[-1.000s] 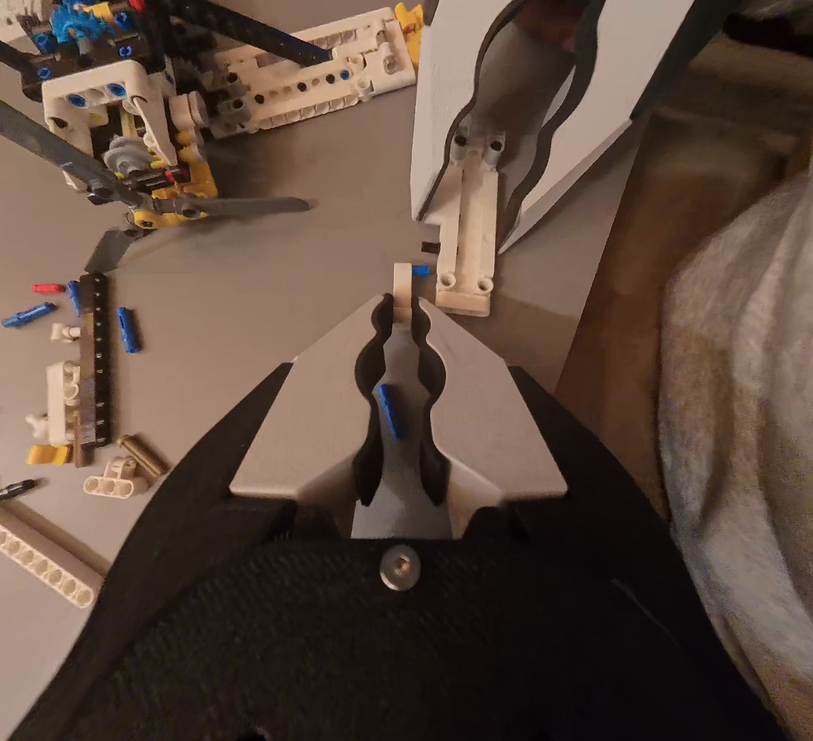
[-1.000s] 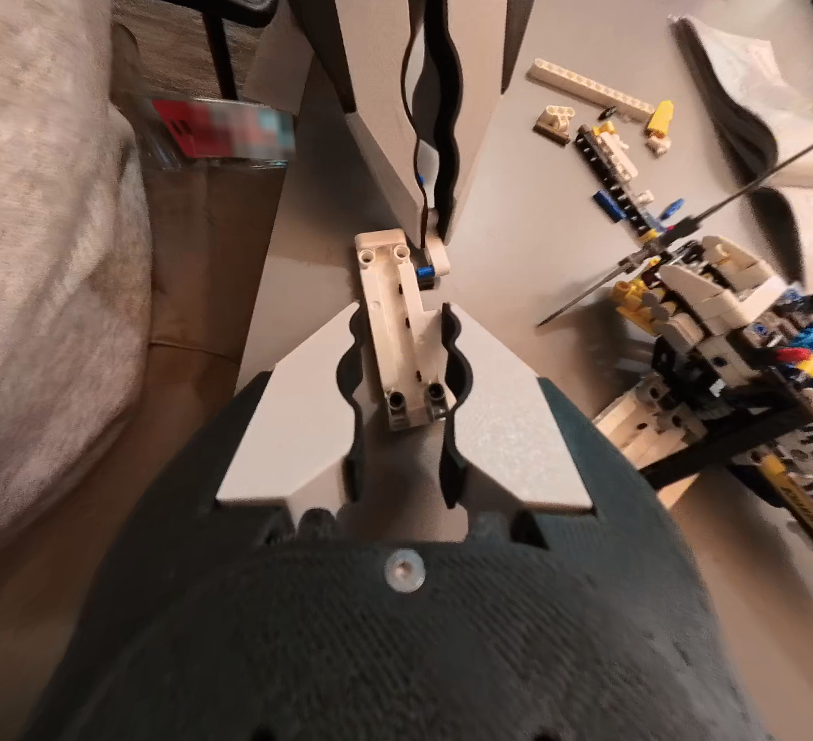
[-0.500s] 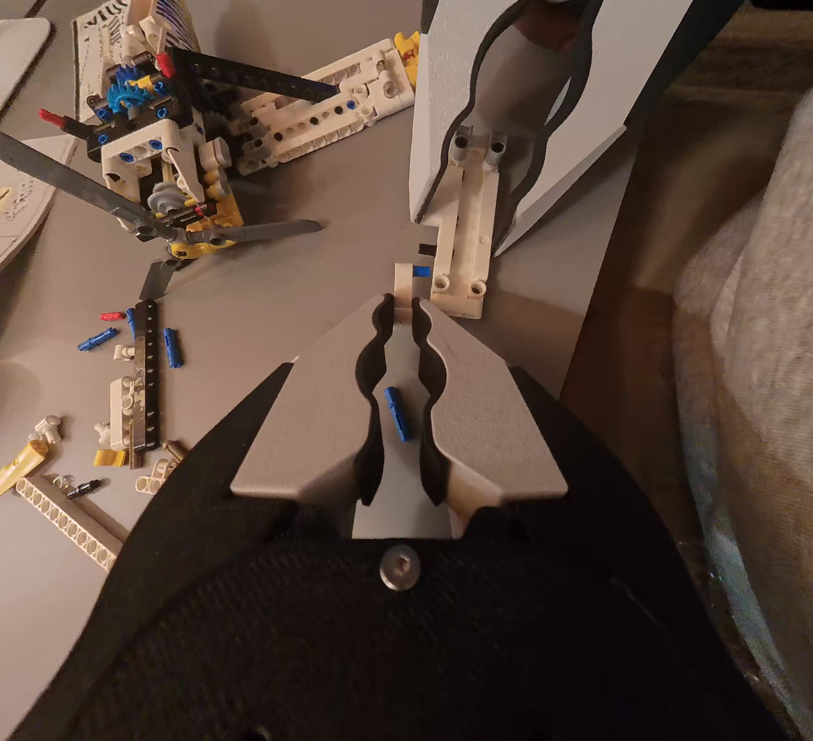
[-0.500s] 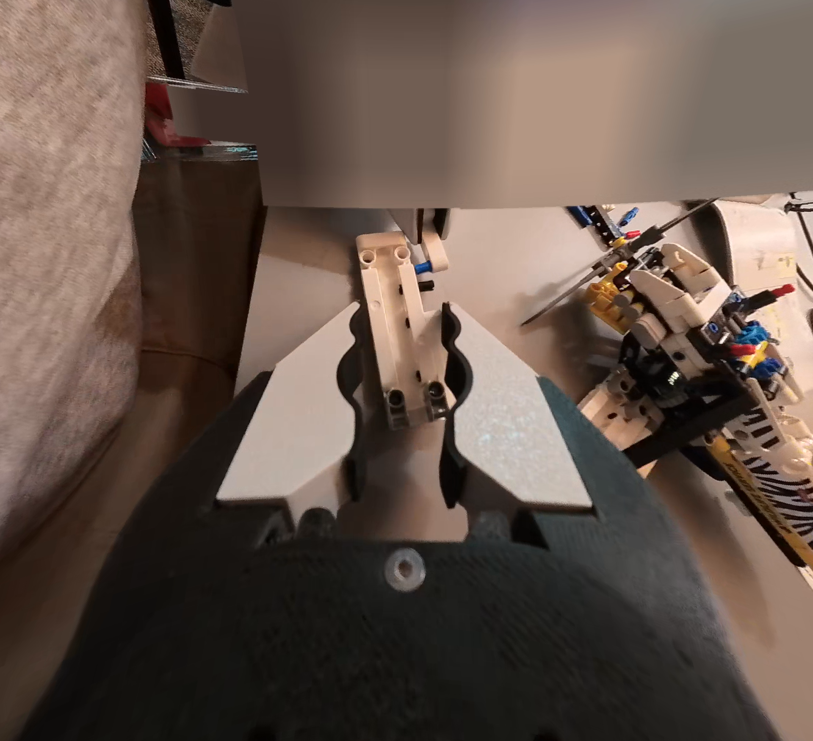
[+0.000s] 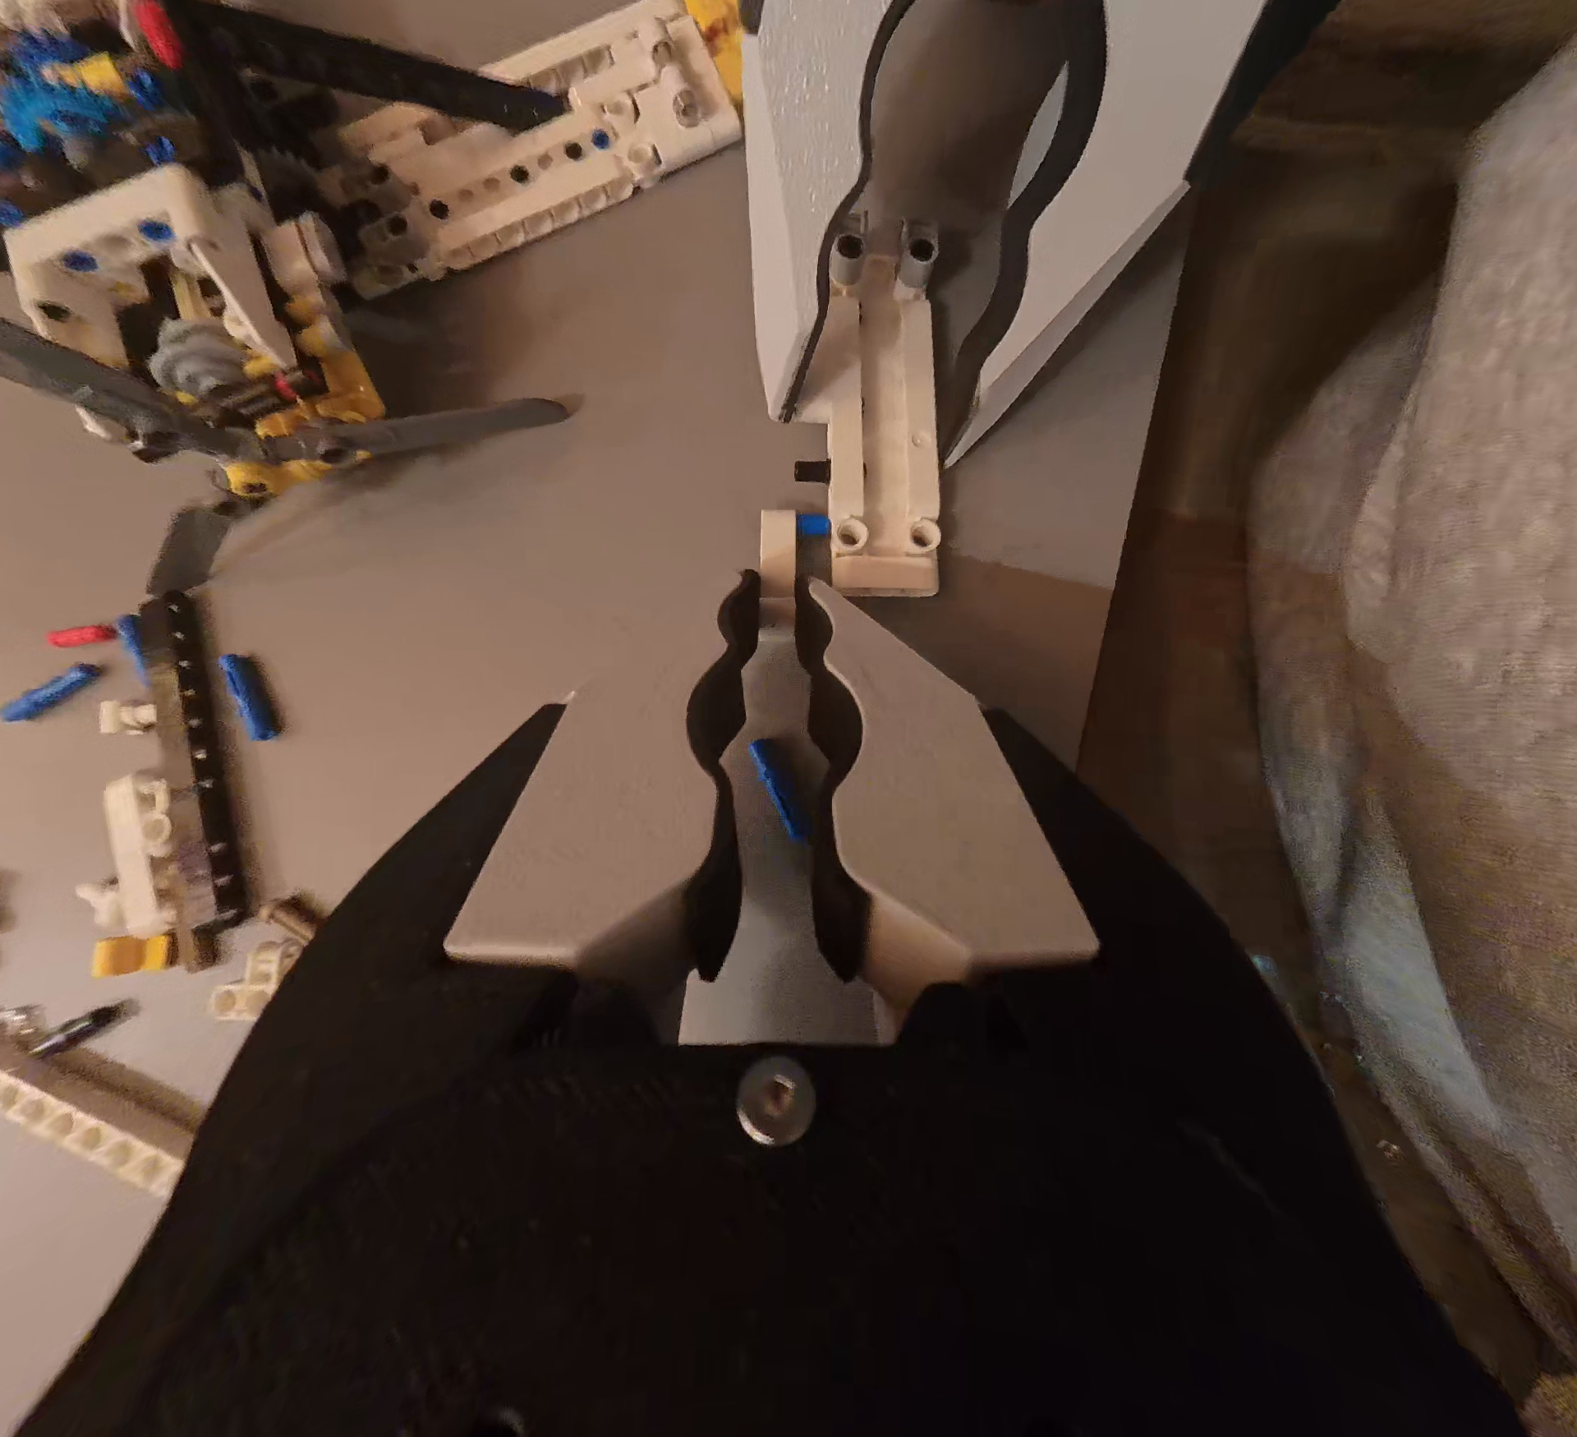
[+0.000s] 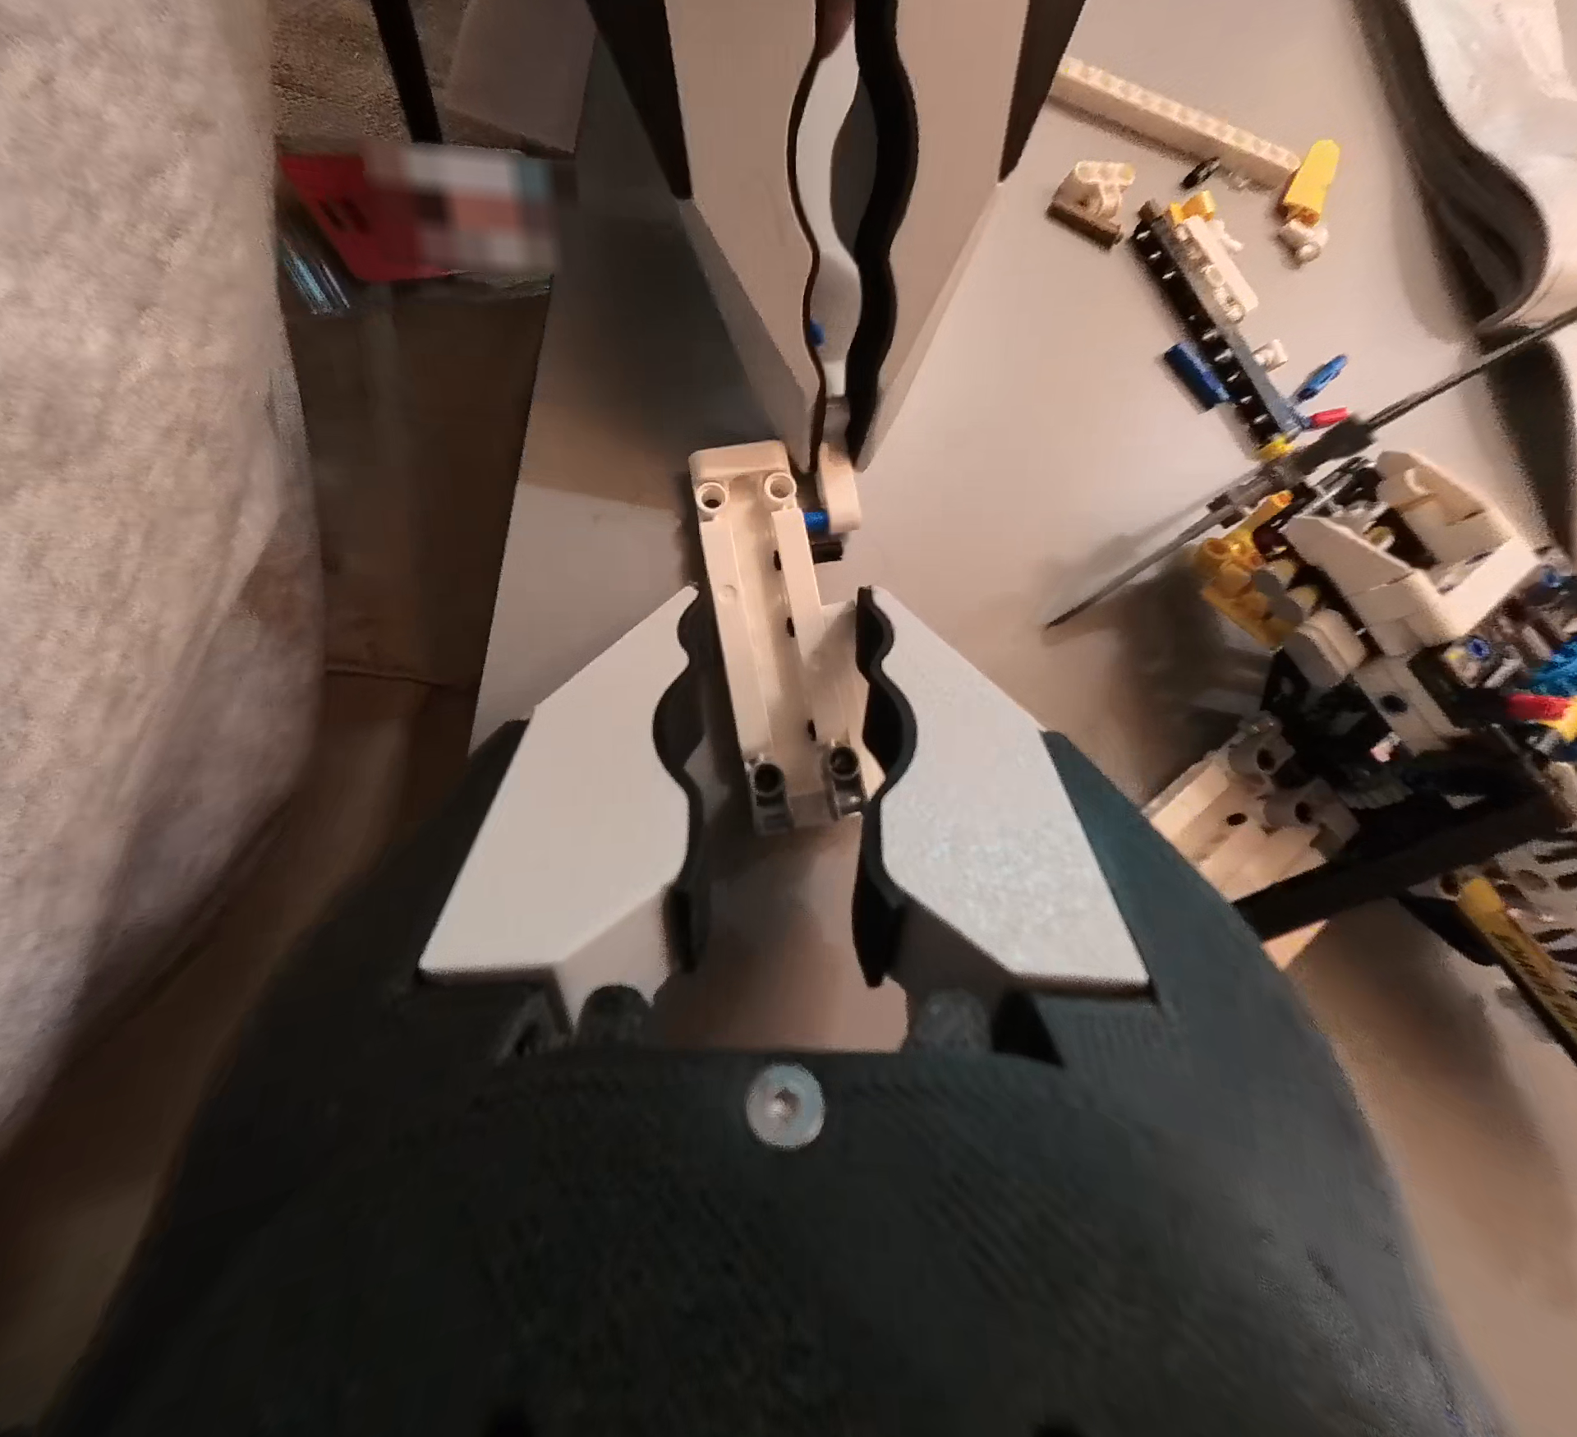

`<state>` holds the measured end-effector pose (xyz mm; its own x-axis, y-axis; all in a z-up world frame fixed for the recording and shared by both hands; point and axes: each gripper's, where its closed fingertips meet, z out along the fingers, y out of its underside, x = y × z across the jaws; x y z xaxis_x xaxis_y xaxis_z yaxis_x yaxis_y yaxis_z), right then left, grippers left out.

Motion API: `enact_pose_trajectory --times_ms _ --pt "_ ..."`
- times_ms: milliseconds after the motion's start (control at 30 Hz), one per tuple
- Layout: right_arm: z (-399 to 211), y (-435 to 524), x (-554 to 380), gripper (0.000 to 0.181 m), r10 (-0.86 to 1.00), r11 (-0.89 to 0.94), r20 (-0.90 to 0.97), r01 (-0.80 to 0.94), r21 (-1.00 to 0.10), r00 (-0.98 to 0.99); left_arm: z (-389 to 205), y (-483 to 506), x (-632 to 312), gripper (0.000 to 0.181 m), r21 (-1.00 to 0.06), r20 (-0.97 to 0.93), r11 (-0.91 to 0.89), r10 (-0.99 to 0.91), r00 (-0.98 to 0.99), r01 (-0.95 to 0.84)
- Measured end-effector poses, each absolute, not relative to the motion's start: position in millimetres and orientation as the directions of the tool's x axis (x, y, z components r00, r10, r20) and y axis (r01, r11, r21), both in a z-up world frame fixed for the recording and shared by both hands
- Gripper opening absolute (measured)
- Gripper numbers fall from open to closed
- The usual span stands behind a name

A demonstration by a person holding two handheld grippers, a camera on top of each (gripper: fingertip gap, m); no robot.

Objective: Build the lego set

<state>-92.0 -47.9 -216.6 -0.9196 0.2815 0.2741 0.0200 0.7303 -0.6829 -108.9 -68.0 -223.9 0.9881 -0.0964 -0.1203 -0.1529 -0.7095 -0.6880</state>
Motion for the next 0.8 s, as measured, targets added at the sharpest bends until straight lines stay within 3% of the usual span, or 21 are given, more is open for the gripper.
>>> enact_pose_trajectory --times_ms 333,800 --pt "-221.1 -48.5 -92.7 0.033 0.275 0.765 0.124 0.139 -0.629 -0.953 -223.3 -65.7 -108.2 0.005 -0.722 0.057 -0.691 -0.061 0.997 -0.001" --pt "-223.1 -49.4 -93.6 0.033 0.273 0.761 0.054 0.182 -0.623 -0.96 -223.9 -67.0 -108.0 0.006 -0.721 0.02 -0.689 -0.132 0.991 -0.077"
